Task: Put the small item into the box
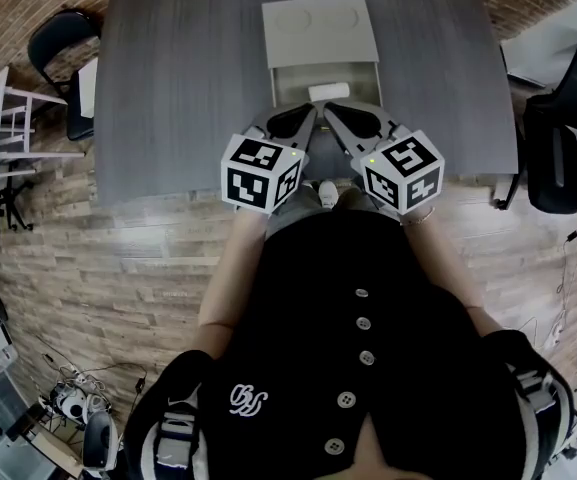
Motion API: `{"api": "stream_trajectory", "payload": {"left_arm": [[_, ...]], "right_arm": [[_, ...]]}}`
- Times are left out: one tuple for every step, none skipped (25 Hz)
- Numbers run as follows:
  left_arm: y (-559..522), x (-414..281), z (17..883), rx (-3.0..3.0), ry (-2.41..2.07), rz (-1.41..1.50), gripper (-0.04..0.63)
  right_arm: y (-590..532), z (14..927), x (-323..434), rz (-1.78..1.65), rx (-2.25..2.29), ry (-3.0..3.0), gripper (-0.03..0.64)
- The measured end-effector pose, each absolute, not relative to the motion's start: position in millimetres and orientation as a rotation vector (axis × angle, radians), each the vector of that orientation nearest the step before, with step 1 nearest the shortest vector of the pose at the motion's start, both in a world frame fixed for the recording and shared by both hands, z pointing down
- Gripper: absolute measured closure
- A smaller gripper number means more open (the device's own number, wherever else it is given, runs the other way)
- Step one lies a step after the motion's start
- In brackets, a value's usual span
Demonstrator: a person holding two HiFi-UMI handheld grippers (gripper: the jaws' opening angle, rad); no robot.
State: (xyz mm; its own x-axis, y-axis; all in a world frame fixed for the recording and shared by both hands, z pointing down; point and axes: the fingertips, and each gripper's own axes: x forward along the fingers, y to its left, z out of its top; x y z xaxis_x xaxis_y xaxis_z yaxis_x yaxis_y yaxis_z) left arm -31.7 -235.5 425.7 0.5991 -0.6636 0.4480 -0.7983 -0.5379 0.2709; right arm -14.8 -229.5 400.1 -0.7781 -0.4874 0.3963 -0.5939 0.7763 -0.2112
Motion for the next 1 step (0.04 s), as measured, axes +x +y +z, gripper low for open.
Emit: {"api": "stream_trajectory", "payload": {"left_arm": [[-235.6, -32.3, 425.4, 2.380, -1.166, 0.405, 0.577]], "right_arm": [[-229.3, 399.9, -15.0, 0.469, 0.832, -2.650, 0.615]]}}
